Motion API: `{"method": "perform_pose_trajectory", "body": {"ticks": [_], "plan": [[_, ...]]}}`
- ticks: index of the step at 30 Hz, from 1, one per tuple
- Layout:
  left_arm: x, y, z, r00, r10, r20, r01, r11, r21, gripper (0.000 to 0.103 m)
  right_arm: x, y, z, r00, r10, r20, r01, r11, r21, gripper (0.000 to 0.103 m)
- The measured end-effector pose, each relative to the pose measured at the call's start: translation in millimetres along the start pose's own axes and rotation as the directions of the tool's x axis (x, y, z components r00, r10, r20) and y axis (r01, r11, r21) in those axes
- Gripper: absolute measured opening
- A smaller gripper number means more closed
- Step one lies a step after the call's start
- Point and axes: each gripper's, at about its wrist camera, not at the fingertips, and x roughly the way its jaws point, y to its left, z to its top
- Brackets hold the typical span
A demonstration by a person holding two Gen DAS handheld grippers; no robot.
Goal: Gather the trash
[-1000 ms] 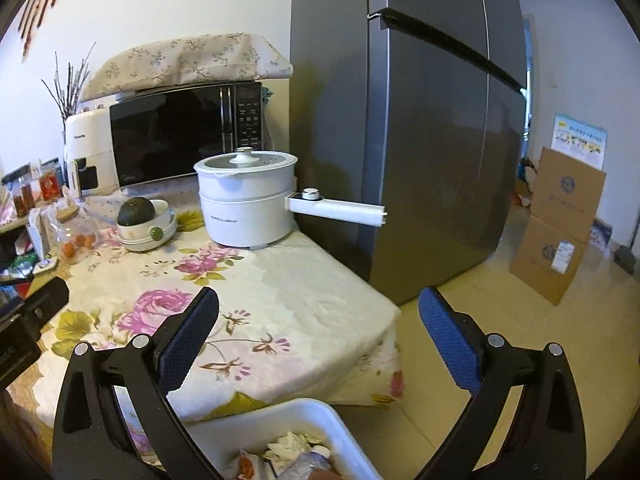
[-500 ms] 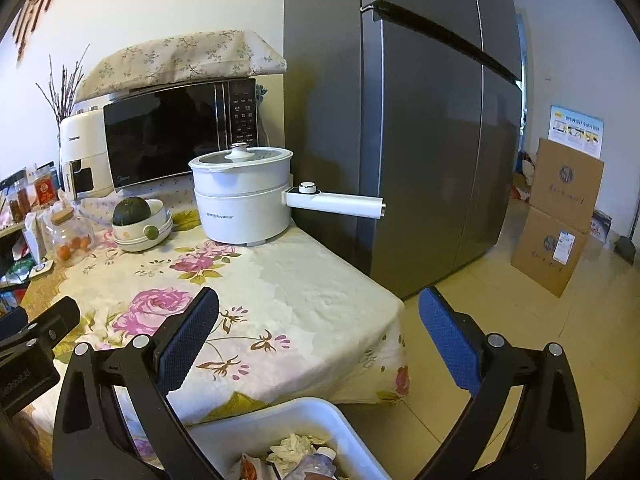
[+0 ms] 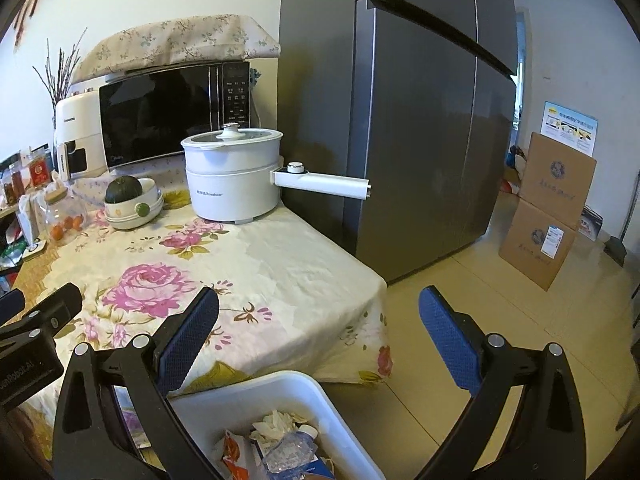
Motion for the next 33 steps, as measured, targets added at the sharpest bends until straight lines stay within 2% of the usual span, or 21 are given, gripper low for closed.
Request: {"method": "perform_pose_trajectory", "body": {"ticks": [5,10,16,23,33], "plan": [[-3.0,2.2,-14.0,0.998,-0.006,-0.058,0.005,1.000,-0.014,0.096,-3.2,-4.7,-9.8,0.999,-0.017,-0.040,0.017,1.000,-0.003,0.096],[-10.3,3.7,-38.8,0.993,0.004,-0.117,-0.007,1.000,-0.026,0.096,-10.0,-9.9,-36.0,0.994,-0.020,-0.112,0.020,1.000,-0.003,0.096],[-29.0,-0.6,-70.0,0.989,0.015,-0.144,-0.016,1.000,-0.003,0.096,-23.5,-13.4,-63.8,0.986,-0.027,-0.165,0.025,1.000,-0.018,0.096],[-37.9,-7.9,-82.6,0.988,-0.001,-0.151,0.006,0.999,0.031,0.096,-35.8,-21.9,-79.6,0.984,-0.032,-0.176,0.031,0.999,-0.010,0.096],[-35.0,-13.2,-87.0,0.986,-0.003,-0.167,0.012,0.999,0.050,0.096,-44.1,-26.8,-78.6,0.991,-0.033,-0.126,0.033,0.999,0.000,0.096]]}}
